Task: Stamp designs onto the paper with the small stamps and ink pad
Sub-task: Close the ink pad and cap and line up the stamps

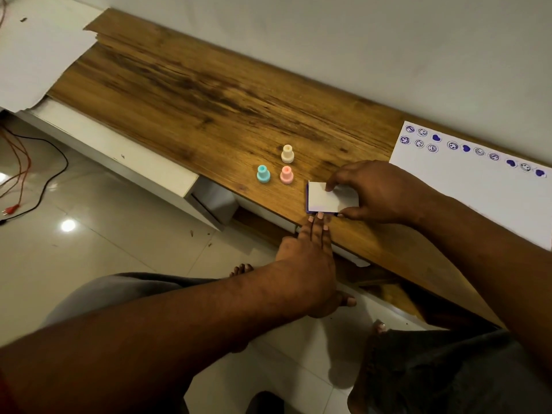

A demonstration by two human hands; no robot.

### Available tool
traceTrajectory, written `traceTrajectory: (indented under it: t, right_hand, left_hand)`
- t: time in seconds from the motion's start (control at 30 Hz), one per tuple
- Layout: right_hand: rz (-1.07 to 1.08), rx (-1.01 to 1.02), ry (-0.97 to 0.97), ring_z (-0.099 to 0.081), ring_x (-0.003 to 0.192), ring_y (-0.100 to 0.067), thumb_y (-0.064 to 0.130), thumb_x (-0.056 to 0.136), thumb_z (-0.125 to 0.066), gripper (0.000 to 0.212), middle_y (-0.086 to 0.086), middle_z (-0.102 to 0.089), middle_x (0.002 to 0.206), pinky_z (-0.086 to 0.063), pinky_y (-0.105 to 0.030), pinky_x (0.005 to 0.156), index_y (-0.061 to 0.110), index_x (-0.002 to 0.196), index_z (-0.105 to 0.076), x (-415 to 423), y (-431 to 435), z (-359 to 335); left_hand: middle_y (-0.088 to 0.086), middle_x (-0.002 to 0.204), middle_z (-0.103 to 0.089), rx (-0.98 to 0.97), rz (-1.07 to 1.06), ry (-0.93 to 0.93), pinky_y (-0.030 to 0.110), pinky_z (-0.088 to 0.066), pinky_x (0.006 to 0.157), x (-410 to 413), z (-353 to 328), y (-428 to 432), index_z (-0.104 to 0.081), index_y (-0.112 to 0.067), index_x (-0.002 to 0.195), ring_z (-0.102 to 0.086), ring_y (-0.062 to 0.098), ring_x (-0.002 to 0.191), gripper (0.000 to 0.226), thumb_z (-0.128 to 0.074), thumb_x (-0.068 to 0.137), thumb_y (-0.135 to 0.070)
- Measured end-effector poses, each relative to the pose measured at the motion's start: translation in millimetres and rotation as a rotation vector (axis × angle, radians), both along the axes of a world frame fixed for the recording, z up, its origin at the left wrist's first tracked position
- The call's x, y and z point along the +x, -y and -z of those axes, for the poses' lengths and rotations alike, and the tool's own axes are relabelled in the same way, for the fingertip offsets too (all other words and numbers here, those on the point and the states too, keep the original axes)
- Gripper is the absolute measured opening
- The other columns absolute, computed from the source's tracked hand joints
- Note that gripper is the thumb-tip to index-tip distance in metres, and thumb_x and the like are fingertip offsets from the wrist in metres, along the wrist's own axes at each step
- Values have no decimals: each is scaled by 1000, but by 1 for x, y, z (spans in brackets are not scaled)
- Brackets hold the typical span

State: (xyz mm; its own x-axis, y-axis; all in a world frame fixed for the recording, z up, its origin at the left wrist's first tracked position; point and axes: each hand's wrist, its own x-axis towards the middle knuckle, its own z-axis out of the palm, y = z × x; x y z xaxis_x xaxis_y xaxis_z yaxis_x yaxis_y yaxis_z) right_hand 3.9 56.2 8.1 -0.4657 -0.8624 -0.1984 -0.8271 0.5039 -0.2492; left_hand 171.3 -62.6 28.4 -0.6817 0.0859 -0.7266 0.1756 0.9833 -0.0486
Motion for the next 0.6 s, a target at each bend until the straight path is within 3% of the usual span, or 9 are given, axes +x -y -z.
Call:
traceTrajectory:
  t: [0.3, 0.6]
  right_hand:
    - [9, 4, 21, -54, 132, -20, 40, 84, -79, 62, 7, -59, 147, -51, -43, 101, 38, 142, -57, 0, 1, -2]
    - [-33, -4, -5, -52, 136, -20, 40, 87, -76, 60, 8, -55, 150, -51, -39, 100, 42, 143, -54, 0, 4, -1]
  left_hand:
    - [22, 167, 30, 2, 15, -21, 52, -27, 123, -2, 3, 1, 22, 0, 159, 16, 35, 160, 124, -39, 93, -84]
    - [23, 168, 28, -1, 36, -33, 52, -24, 124, -2, 3, 1, 22, 1, 159, 14, 37, 160, 124, -42, 93, -82]
